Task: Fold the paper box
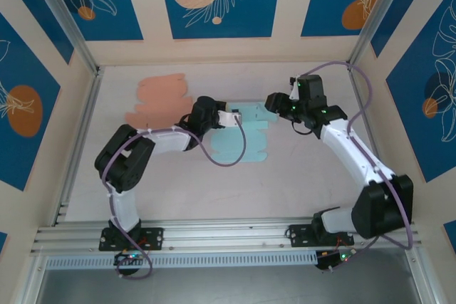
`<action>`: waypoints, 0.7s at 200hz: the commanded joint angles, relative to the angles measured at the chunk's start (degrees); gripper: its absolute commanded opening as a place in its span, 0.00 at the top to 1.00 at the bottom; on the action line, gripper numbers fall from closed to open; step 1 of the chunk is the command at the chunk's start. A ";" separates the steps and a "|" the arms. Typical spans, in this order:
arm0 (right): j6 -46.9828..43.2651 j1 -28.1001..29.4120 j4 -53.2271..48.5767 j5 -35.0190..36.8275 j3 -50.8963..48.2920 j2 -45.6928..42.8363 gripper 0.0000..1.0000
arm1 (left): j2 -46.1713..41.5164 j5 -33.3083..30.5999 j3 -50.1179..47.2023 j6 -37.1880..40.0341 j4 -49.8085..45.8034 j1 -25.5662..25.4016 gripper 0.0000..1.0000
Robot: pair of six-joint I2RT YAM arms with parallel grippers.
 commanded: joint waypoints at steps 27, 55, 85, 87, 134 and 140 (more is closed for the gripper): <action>5.12 0.22 -0.18 -6.69 6.07 10.66 0.38 | 2.26 -2.58 0.68 1.87 4.32 -1.42 1.00; 3.35 0.82 -1.57 -5.16 12.62 17.74 0.31 | 2.17 -2.56 0.05 2.10 5.32 -1.39 1.00; 3.35 0.99 -5.23 -4.90 19.62 24.61 0.31 | 2.33 -2.88 -0.10 2.31 6.96 -1.43 1.00; 3.39 0.94 -5.52 -4.96 19.97 24.99 0.31 | 2.39 -2.97 -0.10 2.35 7.08 -1.42 1.00; 7.44 1.41 -5.16 -4.79 19.28 26.93 0.30 | 3.81 -5.78 0.18 3.75 12.80 -1.52 1.00; 7.67 1.38 -4.61 -5.12 19.03 26.86 0.30 | 4.00 -5.86 0.42 3.77 12.74 -1.54 1.00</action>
